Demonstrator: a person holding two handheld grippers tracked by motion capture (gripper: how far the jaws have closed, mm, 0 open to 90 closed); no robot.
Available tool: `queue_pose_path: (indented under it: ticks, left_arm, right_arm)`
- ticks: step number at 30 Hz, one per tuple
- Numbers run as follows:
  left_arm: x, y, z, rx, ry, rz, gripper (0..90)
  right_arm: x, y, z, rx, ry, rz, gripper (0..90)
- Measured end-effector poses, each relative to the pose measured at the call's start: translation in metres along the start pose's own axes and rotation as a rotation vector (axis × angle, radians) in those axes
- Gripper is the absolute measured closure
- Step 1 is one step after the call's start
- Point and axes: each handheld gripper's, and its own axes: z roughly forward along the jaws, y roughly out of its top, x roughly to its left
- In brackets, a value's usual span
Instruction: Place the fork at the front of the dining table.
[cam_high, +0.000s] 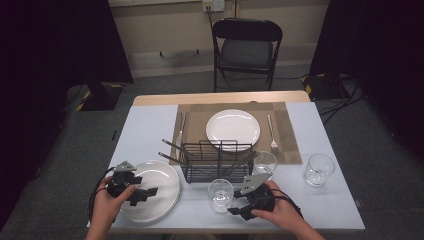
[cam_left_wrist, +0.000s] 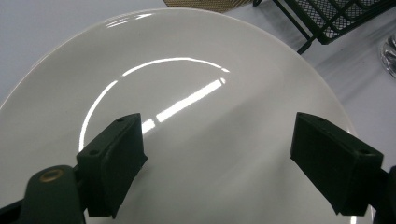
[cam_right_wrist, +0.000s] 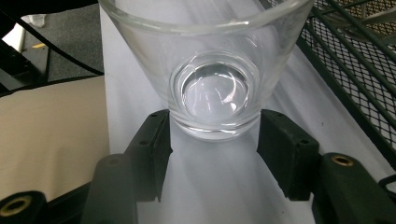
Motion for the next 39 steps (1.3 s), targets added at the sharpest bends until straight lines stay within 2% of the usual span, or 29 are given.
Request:
queue_pose_path:
  ticks: [39]
  left_arm:
    - [-0.0008, -0.0007, 0.0027, 0.015, -0.004, 0.007, 17.0]
  right_arm:
    - [0.0015, 0.0035, 0.0047, -0.003, 0.004, -0.006, 43.9]
